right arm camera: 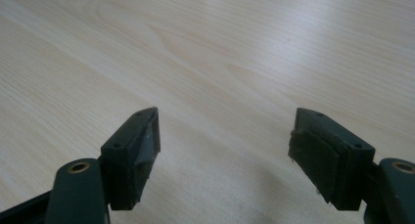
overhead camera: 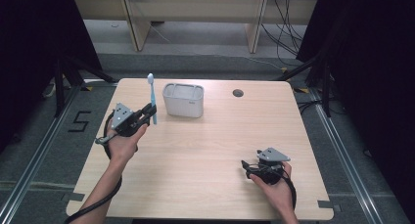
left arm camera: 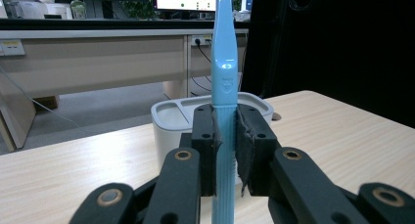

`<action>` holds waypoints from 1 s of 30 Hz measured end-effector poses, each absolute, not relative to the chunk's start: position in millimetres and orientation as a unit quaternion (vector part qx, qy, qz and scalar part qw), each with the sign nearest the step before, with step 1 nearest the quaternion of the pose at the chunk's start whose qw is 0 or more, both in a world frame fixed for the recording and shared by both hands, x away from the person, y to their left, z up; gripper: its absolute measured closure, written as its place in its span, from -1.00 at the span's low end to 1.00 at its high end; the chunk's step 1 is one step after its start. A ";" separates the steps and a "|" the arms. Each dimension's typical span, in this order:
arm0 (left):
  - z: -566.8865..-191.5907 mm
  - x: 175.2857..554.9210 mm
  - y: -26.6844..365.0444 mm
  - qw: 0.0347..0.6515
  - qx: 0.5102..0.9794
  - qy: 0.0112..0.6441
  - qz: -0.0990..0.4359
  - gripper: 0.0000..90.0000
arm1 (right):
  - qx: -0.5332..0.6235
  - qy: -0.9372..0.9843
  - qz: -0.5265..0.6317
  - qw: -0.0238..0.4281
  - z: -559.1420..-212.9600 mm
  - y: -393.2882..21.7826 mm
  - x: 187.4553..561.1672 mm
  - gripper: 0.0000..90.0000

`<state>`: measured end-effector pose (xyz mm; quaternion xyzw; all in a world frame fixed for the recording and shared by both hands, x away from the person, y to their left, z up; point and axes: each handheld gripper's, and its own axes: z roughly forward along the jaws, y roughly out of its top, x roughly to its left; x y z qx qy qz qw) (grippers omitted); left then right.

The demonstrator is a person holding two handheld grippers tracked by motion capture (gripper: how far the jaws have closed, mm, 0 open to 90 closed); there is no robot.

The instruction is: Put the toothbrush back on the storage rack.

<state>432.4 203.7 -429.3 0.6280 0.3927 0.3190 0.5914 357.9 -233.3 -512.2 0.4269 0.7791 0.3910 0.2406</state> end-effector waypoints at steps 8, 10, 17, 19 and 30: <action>-422.2 444.8 203.5 0.594 0.621 0.390 0.329 0.74 | 0.424 0.779 0.392 0.243 -512.5 -234.8 358.7 -0.39; -420.6 447.4 202.7 0.594 0.621 0.389 0.331 0.74 | 0.422 0.780 0.392 0.245 -512.6 -235.1 359.1 -0.39; -416.6 456.1 199.9 0.598 0.618 0.385 0.335 0.74 | 0.426 0.778 0.392 0.244 -512.4 -235.4 358.6 -0.39; -416.1 458.4 198.9 0.600 0.616 0.384 0.336 0.74 | 0.427 0.778 0.393 0.242 -512.5 -234.9 358.2 -0.39; -412.0 471.1 196.4 0.603 0.611 0.383 0.341 0.74 | 0.428 0.777 0.393 0.243 -512.4 -235.0 358.5 -0.39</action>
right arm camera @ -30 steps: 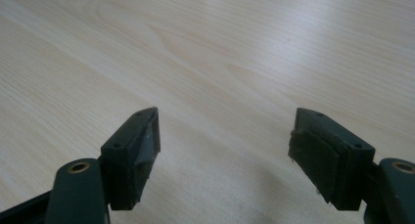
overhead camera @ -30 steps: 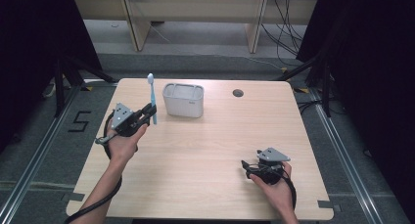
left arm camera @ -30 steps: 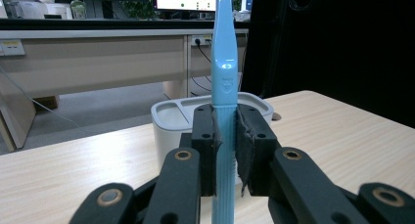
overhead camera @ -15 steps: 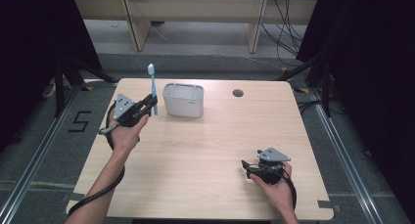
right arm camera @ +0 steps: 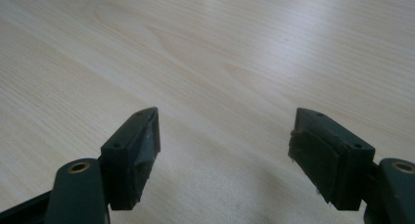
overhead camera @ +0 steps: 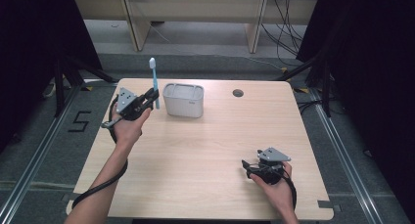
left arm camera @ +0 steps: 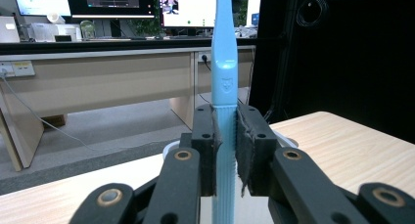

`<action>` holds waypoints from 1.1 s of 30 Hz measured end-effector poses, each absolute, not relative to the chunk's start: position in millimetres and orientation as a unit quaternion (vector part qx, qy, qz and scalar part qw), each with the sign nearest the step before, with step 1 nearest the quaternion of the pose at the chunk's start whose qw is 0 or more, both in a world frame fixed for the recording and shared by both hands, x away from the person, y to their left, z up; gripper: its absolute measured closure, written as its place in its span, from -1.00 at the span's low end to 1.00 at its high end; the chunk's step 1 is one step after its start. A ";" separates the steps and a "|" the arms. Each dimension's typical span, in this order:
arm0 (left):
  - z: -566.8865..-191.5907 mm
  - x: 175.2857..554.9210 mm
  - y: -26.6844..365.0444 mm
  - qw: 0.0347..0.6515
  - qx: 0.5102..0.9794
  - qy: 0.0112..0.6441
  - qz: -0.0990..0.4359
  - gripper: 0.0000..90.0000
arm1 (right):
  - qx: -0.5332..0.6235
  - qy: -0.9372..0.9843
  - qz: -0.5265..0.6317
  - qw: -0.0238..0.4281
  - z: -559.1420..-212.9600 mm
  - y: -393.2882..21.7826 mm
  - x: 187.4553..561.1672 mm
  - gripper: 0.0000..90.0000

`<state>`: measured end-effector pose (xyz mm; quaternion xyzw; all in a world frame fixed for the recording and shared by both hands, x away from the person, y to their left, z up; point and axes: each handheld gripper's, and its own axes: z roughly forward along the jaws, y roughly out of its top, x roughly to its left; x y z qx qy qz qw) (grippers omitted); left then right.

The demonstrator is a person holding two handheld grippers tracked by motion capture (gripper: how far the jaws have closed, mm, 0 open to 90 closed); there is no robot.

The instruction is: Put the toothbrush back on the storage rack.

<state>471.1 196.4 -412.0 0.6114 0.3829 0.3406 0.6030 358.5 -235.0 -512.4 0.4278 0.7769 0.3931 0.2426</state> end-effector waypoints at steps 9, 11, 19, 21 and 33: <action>-409.2 479.2 194.6 0.602 0.610 0.384 0.344 0.74 | 0.429 0.778 0.392 0.242 -512.0 -235.9 358.7 -0.39; -407.8 482.7 193.9 0.599 0.612 0.385 0.344 0.74 | 0.423 0.779 0.393 0.244 -511.9 -237.2 359.8 -0.39; -403.0 492.4 193.9 0.600 0.607 0.389 0.347 0.74 | 0.425 0.778 0.392 0.245 -511.7 -237.0 359.6 -0.39; -402.5 495.1 193.8 0.599 0.607 0.389 0.348 0.74 | 0.425 0.778 0.394 0.243 -511.5 -236.9 359.5 -0.39; -399.5 507.5 192.6 0.596 0.604 0.396 0.351 0.74 | 0.421 0.779 0.393 0.248 -512.2 -237.7 360.4 -0.39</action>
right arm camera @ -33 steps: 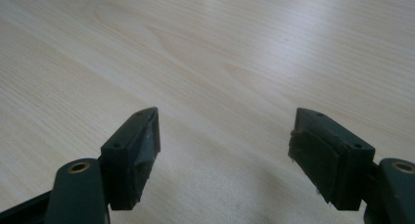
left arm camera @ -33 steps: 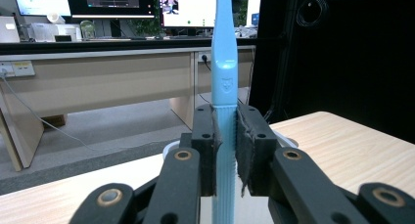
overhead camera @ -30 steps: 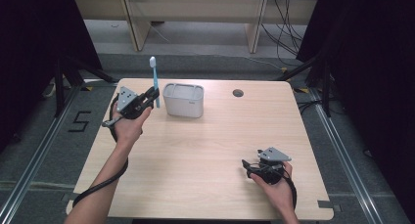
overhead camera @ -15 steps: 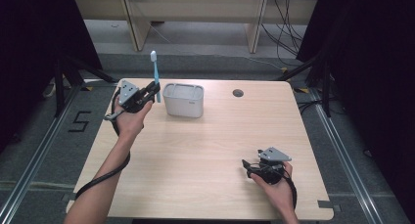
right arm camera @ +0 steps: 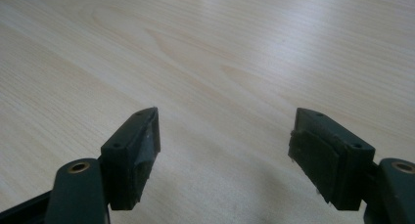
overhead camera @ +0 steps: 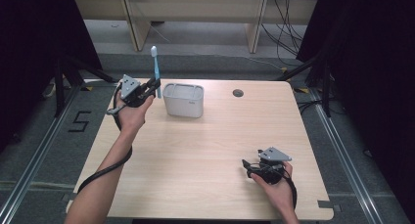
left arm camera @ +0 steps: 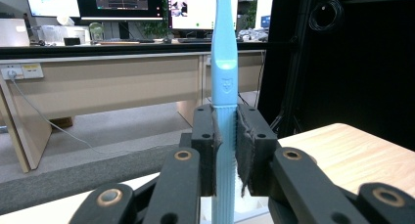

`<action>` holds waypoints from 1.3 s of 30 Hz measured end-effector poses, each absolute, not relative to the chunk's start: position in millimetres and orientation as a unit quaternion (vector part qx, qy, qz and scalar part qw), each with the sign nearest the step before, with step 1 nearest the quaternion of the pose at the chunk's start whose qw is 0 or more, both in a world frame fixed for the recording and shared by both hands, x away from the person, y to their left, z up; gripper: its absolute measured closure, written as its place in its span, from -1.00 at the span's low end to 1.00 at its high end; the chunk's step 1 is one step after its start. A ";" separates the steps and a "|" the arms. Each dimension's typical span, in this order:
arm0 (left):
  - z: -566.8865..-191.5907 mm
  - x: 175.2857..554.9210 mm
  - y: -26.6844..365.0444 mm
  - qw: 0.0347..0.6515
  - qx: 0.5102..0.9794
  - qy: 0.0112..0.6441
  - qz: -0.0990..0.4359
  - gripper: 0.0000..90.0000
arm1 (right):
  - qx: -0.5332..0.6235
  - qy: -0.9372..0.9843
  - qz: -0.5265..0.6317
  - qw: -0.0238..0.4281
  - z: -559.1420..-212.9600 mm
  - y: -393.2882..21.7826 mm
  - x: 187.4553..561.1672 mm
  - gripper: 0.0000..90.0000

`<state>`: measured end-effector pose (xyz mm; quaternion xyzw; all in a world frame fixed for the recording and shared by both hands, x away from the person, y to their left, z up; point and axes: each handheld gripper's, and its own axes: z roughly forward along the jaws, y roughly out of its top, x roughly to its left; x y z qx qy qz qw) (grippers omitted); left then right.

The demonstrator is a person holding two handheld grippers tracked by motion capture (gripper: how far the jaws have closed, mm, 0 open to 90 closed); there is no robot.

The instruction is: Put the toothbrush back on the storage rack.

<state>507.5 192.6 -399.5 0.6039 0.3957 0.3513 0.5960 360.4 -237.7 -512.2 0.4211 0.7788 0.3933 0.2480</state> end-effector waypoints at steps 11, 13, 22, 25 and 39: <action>-399.0 523.4 188.8 0.595 0.600 0.403 0.351 0.74 | 0.425 0.776 0.397 0.245 -512.5 -238.6 360.2 -0.39; -399.3 526.3 187.0 0.595 0.601 0.403 0.351 0.74 | 0.423 0.777 0.394 0.249 -512.3 -239.1 360.1 -0.39; -400.1 537.8 182.6 0.591 0.605 0.400 0.353 0.74 | 0.437 0.772 0.398 0.234 -512.6 -238.1 358.1 -0.39; -401.7 541.0 180.9 0.590 0.606 0.402 0.351 0.74 | 0.433 0.773 0.397 0.242 -512.7 -239.3 358.8 -0.39; -415.0 548.8 176.2 0.583 0.612 0.408 0.345 0.74 | 0.429 0.774 0.398 0.243 -513.2 -240.2 359.5 -0.39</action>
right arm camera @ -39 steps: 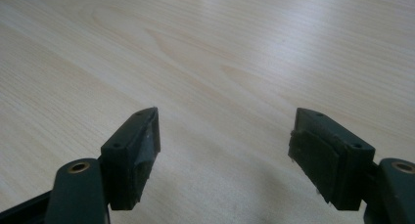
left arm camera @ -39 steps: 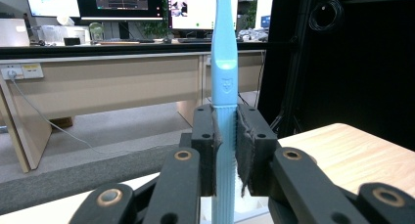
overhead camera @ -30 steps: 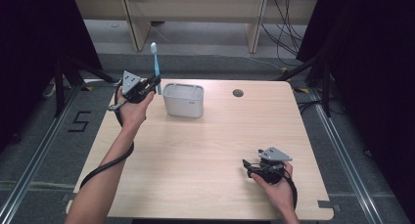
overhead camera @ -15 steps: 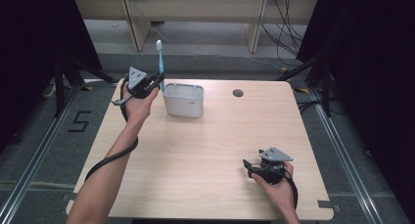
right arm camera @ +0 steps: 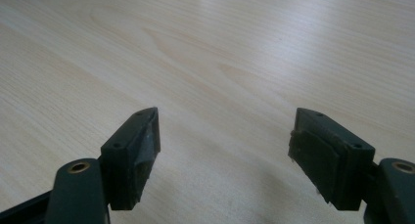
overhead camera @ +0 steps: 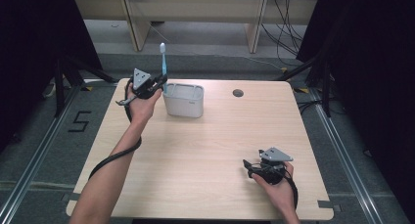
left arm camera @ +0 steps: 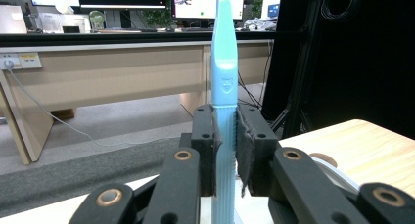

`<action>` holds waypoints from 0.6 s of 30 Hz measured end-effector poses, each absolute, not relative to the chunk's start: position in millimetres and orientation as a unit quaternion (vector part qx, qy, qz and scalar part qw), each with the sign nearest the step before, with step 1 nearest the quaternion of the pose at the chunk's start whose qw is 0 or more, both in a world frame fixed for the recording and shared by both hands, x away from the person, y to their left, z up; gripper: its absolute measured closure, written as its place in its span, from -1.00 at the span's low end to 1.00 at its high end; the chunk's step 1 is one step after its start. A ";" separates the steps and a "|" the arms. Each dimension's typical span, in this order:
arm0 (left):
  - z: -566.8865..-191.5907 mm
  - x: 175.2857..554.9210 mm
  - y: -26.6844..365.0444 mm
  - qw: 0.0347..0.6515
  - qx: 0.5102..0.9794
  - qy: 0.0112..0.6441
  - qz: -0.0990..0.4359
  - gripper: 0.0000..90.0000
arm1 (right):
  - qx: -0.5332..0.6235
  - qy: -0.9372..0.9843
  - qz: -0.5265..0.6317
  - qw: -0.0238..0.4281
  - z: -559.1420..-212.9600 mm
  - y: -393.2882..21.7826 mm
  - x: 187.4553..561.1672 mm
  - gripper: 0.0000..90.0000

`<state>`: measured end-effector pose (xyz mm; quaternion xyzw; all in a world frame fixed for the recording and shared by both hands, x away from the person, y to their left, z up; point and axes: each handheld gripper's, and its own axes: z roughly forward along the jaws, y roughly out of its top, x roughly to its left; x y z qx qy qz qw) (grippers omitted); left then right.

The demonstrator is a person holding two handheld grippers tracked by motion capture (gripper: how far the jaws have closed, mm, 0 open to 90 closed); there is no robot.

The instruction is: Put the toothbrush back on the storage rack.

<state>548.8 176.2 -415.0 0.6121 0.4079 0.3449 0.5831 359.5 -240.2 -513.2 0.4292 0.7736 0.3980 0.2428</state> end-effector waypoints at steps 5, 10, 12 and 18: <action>-417.0 549.8 174.3 0.584 0.613 0.407 0.344 0.74 | 0.435 0.774 0.397 0.234 -513.4 -238.5 358.2 -0.39; -419.6 551.2 173.7 0.581 0.615 0.408 0.344 0.74 | 0.429 0.774 0.397 0.242 -513.5 -239.3 359.0 -0.39; -420.7 551.7 173.9 0.581 0.614 0.409 0.343 0.74 | 0.429 0.775 0.398 0.241 -513.8 -239.1 359.1 -0.39; -425.0 551.3 173.4 0.578 0.617 0.412 0.340 0.74 | 0.432 0.778 0.393 0.232 -513.6 -238.6 358.4 -0.39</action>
